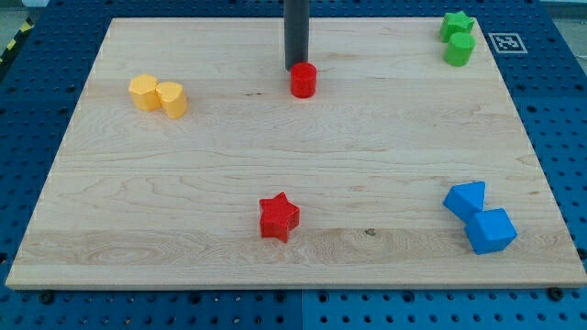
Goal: Push the red circle to the bottom center
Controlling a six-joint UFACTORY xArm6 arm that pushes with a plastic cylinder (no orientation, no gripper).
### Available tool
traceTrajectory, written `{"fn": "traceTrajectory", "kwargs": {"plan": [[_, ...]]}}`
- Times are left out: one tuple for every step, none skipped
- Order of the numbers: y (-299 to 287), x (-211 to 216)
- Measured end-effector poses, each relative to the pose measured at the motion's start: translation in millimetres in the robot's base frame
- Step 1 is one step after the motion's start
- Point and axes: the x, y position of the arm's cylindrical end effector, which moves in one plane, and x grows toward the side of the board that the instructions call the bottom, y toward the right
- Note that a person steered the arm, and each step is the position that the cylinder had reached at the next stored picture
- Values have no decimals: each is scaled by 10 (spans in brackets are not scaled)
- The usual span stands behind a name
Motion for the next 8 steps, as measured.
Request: {"fn": "traceTrajectory", "kwargs": {"plan": [[177, 211], [433, 349], [480, 458], [480, 556], [480, 627], [454, 627], [291, 598], [154, 582]]}}
